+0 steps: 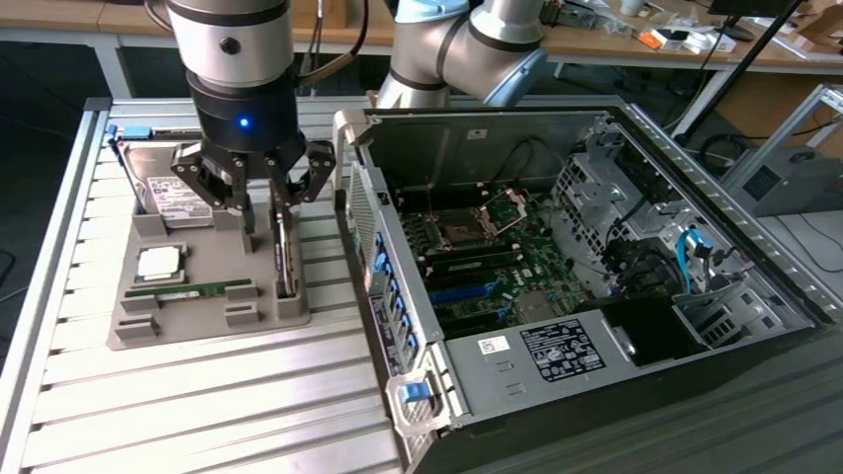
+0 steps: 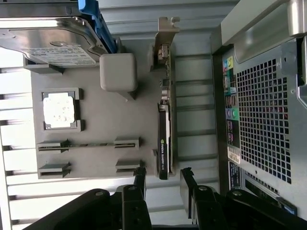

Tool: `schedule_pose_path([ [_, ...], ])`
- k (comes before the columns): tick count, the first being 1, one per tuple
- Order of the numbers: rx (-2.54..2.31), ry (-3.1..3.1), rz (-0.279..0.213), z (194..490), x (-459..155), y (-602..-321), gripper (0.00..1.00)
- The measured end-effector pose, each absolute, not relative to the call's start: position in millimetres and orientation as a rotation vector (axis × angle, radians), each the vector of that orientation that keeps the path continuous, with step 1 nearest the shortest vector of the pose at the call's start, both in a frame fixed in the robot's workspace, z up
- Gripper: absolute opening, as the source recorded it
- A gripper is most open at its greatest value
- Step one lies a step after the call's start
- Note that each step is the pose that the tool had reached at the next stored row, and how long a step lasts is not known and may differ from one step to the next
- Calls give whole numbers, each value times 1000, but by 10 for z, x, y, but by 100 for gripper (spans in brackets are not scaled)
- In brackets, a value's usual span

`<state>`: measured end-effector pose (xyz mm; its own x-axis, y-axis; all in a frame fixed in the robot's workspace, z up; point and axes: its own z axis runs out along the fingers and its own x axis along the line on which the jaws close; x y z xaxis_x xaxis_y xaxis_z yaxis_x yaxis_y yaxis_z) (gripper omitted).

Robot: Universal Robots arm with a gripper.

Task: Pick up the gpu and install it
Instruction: 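Pick up the gpu and move the gpu toward the slot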

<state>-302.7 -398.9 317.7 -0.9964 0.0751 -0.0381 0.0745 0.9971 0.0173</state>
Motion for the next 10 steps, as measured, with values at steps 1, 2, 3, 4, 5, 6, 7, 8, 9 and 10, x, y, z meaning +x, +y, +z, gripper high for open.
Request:
schedule_pose_path([
  [1, 116, 3101, 25, 3168, -3027, -3989, 42],
  [2, 116, 3101, 25, 3159, -3027, -3989, 42],
  [3, 116, 3101, 25, 3151, -3027, -3989, 42],
  [4, 116, 3101, 25, 3136, -3027, -3989, 42],
  [5, 116, 3101, 25, 3126, -3027, -3989, 42],
  [6, 116, 3100, 25, 3117, -3027, -3989, 42],
  [7, 116, 3101, 25, 3092, -3027, -3989, 42],
  [8, 116, 3101, 25, 3063, -3027, -3989, 42],
  [9, 116, 3101, 25, 3025, -3027, -3990, 42],
  [10, 116, 3101, 25, 2985, -3027, -3989, 42],
])
